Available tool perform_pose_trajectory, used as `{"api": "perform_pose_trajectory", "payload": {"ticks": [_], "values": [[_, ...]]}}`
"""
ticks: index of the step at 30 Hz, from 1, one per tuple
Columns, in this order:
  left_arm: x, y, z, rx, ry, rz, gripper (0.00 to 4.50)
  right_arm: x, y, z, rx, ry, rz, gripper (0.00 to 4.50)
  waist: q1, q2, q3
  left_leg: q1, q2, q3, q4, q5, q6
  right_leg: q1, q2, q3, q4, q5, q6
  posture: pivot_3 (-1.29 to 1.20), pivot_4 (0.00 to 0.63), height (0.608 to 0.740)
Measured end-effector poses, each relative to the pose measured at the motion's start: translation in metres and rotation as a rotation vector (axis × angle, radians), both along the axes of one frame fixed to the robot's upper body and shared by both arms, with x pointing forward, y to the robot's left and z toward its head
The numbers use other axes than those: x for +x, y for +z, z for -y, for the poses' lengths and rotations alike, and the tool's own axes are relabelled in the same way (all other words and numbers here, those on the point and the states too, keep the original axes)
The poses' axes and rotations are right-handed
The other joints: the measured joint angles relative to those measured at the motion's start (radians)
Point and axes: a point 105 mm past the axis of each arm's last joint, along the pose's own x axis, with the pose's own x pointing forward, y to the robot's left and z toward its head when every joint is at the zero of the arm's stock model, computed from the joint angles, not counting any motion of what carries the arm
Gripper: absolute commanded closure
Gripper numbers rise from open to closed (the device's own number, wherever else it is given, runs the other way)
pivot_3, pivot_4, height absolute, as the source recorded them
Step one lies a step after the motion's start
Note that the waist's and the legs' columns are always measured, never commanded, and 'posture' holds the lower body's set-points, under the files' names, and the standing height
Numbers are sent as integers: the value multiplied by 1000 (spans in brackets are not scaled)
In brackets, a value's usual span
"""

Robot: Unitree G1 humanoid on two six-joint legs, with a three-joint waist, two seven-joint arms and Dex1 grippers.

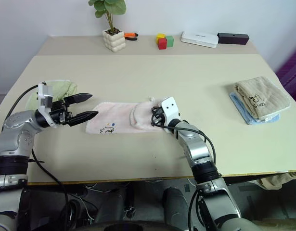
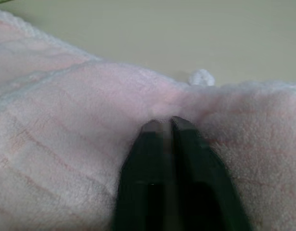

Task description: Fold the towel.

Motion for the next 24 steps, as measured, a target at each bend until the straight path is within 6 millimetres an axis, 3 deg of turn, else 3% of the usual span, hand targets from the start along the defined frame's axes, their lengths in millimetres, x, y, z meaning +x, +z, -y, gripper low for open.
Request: {"api": "perform_pose_trajectory", "payload": {"ticks": [5,10,14,19,22,24], "values": [[0,0,0,-6,1,-12,0,-1,9,0,25,14,9,76,0,0,0,-1,0,0,0,0,0,0,0,0,0,0,0,0,150,735],[-5,2,2,-54,7,-49,0,-3,31,1,64,42,36,26,-2,1,1,-2,0,0,0,0,0,-2,0,1,0,0,0,0,150,735],[-10,6,1,-168,65,-148,0,-3,61,9,57,74,98,26,-2,1,2,-2,0,-2,0,0,0,-3,0,1,0,0,0,0,150,735],[-23,14,5,-311,139,-288,0,-21,97,19,25,226,181,26,-1,1,2,-2,0,-3,0,0,0,-2,-1,1,0,0,0,0,150,735],[-41,-3,-7,-401,236,-473,0,-48,101,43,-56,357,179,26,0,2,2,-1,0,-3,-1,0,1,-1,-1,1,-2,0,1,0,150,735],[-47,-20,-16,-473,310,-602,0,-56,102,51,-51,387,169,26,0,1,3,-1,0,-4,-1,0,0,-1,-1,0,-1,0,0,0,150,735]]}}
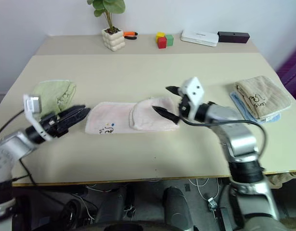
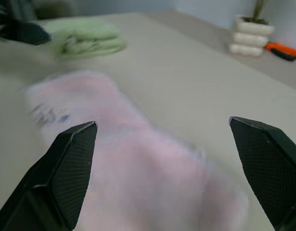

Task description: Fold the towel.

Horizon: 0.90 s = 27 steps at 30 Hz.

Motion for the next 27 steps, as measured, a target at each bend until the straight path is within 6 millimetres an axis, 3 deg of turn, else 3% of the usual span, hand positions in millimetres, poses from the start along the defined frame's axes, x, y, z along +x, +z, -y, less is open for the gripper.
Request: {"api": "perform_pose_trajectory", "payload": {"ticks": [4,7,14,19,26,27], "values": [[-20,-18,19,-133,48,-96,0,-11,0,-1,-25,60,30,26,1,0,0,1,-1,0,1,0,0,1,-1,0,0,0,-1,0,150,735],[-18,-19,29,-202,152,-119,0,-10,-1,-6,-15,64,35,26,10,-1,-1,1,-1,-2,2,0,0,3,-1,0,0,-1,-3,0,150,735],[-34,-49,28,-241,258,-335,0,-8,-5,-11,-7,57,31,26,6,-1,0,1,-1,-2,1,0,0,2,-1,0,-1,-2,-5,0,150,735],[-29,-52,18,-327,316,-399,0,-7,-4,-11,-17,47,43,26,7,-1,-1,1,-1,-2,1,0,0,2,-2,0,-1,-4,-9,0,150,735],[-8,-51,15,-474,368,-462,0,-4,-4,-9,-20,23,51,26,8,-1,-1,1,-2,-2,1,0,0,3,-2,-1,-1,-4,-9,0,150,735],[-8,-51,15,-487,365,-475,250,-4,-4,-9,-19,20,52,7,8,0,-1,1,-2,-2,1,0,0,3,-2,-1,-1,-4,-9,0,150,735]]}}
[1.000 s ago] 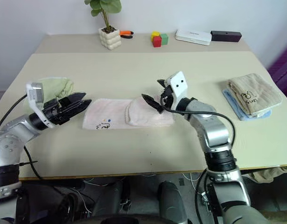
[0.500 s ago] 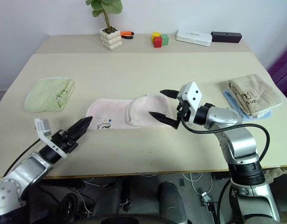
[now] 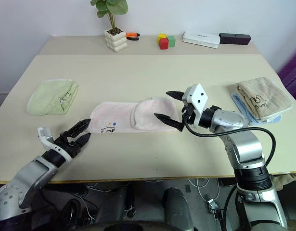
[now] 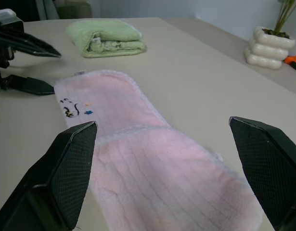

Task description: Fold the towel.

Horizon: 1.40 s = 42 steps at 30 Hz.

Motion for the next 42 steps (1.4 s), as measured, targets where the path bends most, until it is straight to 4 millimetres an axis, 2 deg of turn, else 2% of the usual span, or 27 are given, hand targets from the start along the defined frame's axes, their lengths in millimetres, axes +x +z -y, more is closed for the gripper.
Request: {"api": "perform_pose_trajectory", "payload": {"ticks": [2,5,6,9,14,18,21,23,25,27,31,33,38,42], "values": [[3,-4,1,0,-18,-39,892,1,0,0,2,-11,3,0,2,1,-1,0,0,0,0,0,0,0,0,0,0,0,0,0,150,735],[8,-12,4,12,-47,-82,2353,2,0,1,2,-26,6,0,12,1,-1,1,-1,0,0,0,0,1,0,0,-1,0,0,0,150,735],[10,-14,5,15,-54,-94,2985,3,1,1,3,-29,7,0,16,1,-1,1,-1,0,0,0,0,1,0,0,-1,0,0,0,150,735],[17,-4,9,33,-83,-52,4474,4,5,1,4,-38,21,0,23,3,-1,1,-1,0,0,0,0,2,0,-1,-1,0,0,0,150,735],[30,4,7,69,-83,0,4474,5,3,8,-21,-59,22,0,20,2,-1,0,-1,-1,0,0,0,2,0,-2,-3,0,0,0,150,735],[42,33,14,160,-130,173,4474,-3,-8,34,-79,-83,-19,0,22,2,-1,-1,-1,0,0,0,0,5,0,-5,-8,0,0,0,150,735],[50,69,37,226,-230,383,4474,-8,-7,56,-97,-111,-37,0,20,2,-1,-1,-1,0,-1,0,0,6,1,-5,-11,1,0,0,150,735],[50,85,55,292,-312,496,4474,-9,-5,62,-101,-120,-31,0,18,2,-1,0,-1,0,-1,0,0,7,1,-6,-12,1,0,0,150,735],[49,90,80,388,-443,602,4474,-9,-4,66,-100,-129,-25,0,18,3,-1,0,-1,0,-2,0,0,7,2,-6,-12,1,0,0,150,735],[49,91,103,425,-548,685,4474,-8,-4,67,-99,-135,-25,0,18,3,-1,0,-1,0,-2,0,0,7,2,-6,-13,1,0,0,150,735],[56,84,139,483,-703,787,4474,-6,-3,68,-98,-153,-15,0,20,2,0,-1,-1,0,-2,0,0,7,2,-6,-13,1,0,0,150,735],[59,79,166,501,-808,854,4474,-6,-2,70,-103,-166,-8,0,26,2,0,-1,-1,0,-1,0,1,8,2,-6,-14,1,0,0,150,735],[72,67,210,503,-924,913,4474,-10,-6,84,-105,-229,-13,0,24,1,0,-2,-1,-1,-1,-1,2,8,2,-6,-15,2,2,0,150,735],[69,54,236,564,-1036,965,4474,-17,-3,92,-108,-264,0,0,17,1,0,-2,-1,-1,-1,-1,2,7,2,-6,-15,2,3,0,150,735]]}}
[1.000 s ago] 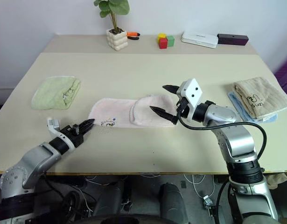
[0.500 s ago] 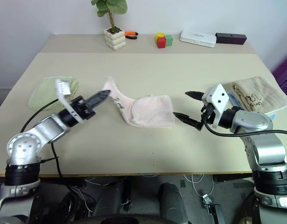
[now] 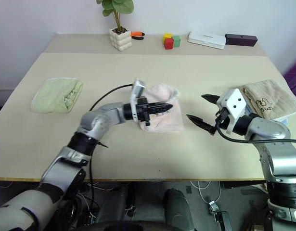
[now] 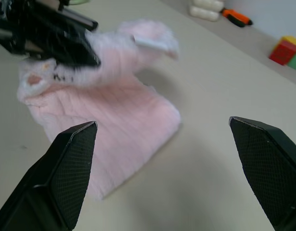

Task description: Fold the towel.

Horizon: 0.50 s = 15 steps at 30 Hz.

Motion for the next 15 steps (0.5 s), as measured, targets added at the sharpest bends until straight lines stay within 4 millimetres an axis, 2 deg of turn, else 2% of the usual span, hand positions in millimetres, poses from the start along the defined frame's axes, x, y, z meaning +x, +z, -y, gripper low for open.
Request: {"api": "perform_pose_trajectory", "payload": {"ticks": [4,10,13,15], "values": [[-3,-20,4,53,-47,-29,4474,-11,2,10,4,-25,-7,0,3,0,0,0,1,-1,0,0,0,-1,1,0,1,0,0,0,150,735],[-2,-39,11,117,-60,-72,4474,-15,6,10,-2,-38,8,0,5,0,0,0,0,-3,1,0,0,0,0,0,0,-1,-2,0,150,735],[-6,-43,14,132,-92,-79,3631,-14,7,10,-3,-46,14,0,3,0,0,0,0,-3,1,0,1,0,0,0,0,-1,-2,0,150,735],[-7,-44,15,140,-100,-62,2695,-14,8,10,-2,-48,17,0,3,0,0,0,0,-3,1,0,1,0,0,0,0,-1,-2,0,150,735]]}}
